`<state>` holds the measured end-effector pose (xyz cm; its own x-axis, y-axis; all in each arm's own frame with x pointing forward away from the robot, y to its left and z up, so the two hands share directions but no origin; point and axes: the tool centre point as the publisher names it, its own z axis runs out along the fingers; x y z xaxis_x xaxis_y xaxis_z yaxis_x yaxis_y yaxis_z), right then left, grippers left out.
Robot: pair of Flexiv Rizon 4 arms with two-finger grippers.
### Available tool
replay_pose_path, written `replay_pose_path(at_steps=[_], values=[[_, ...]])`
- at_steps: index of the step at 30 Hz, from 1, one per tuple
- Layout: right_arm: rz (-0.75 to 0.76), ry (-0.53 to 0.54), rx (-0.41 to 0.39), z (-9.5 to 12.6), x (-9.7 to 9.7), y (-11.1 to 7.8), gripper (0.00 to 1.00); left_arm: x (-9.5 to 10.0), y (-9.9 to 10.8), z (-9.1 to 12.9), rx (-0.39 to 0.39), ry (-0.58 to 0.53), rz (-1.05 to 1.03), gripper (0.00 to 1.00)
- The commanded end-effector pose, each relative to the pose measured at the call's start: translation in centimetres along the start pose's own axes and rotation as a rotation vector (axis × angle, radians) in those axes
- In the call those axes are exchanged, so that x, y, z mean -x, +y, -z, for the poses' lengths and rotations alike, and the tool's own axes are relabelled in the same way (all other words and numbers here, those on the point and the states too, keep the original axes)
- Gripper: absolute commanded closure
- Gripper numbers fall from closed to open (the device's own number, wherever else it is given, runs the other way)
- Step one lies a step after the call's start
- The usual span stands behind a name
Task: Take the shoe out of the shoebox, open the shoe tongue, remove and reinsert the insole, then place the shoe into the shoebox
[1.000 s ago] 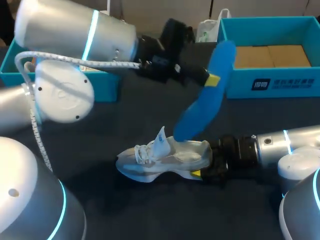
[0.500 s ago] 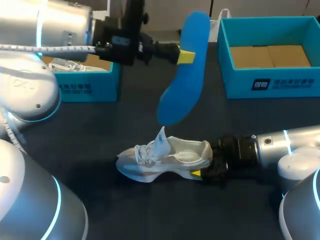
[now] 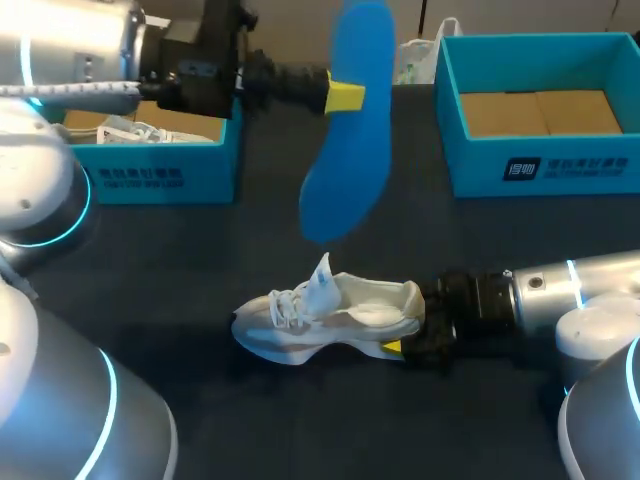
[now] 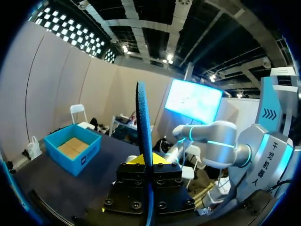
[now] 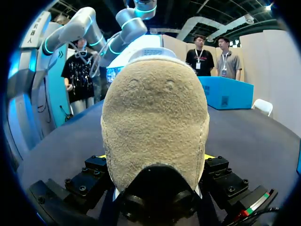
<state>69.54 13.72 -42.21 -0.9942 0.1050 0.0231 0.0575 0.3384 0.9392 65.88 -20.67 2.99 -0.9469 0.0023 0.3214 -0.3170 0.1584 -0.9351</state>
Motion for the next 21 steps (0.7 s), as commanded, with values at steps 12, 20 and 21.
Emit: replay_pose_path(at_steps=[12,20,21], values=[[-0.001,0.000,-0.007,-0.2,-0.1,0.0,1.00,-6.6,-0.8,6.2,-0.064,0.045,-0.009,1.00],[-0.001,0.000,-0.007,-0.2,-0.1,0.0,1.00,-6.6,-0.8,6.2,-0.064,0.045,-0.009,1.00],[-0.001,0.000,-0.007,-0.2,-0.1,0.0,1.00,-6.7,-0.9,6.0,-0.065,0.033,-0.013,1.00]])
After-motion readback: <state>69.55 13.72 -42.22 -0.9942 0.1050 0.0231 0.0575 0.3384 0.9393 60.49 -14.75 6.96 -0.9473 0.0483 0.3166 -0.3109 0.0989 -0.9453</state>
